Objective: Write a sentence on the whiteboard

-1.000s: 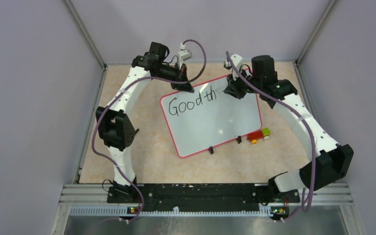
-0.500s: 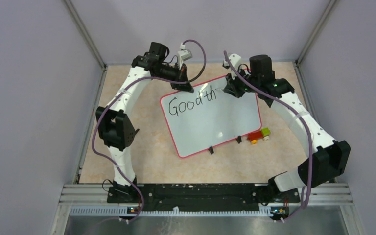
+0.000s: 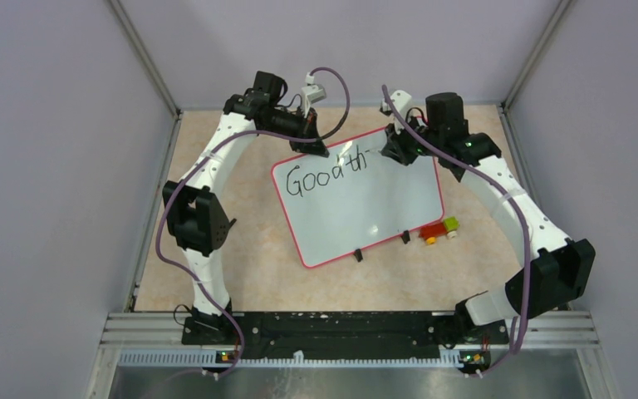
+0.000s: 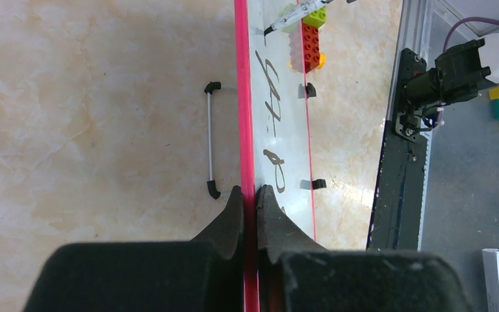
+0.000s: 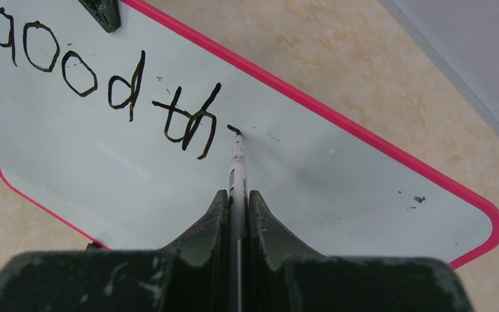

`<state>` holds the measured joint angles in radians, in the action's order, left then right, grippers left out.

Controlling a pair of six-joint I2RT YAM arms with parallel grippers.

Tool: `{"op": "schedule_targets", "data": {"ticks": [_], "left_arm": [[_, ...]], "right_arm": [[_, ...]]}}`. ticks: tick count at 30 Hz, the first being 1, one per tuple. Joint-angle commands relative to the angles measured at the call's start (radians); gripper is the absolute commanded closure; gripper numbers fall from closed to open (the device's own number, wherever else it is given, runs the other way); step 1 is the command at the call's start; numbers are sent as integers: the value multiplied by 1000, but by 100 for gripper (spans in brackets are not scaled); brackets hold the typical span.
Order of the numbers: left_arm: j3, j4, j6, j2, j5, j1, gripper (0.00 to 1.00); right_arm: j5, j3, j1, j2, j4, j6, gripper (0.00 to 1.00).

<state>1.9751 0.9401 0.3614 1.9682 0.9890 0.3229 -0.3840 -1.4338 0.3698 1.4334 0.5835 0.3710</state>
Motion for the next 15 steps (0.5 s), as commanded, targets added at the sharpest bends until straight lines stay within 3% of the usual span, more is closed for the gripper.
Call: {"op": "schedule_targets", "data": {"ticks": [1,15], "left_arm": [[5,17,96,3,-50,27,100],[0,17,99,-3,-52,26,100]], "right_arm": [[15,15,-17,-20,-34,9,100],[-8,107,-1,-54,-1,37,100]]}}
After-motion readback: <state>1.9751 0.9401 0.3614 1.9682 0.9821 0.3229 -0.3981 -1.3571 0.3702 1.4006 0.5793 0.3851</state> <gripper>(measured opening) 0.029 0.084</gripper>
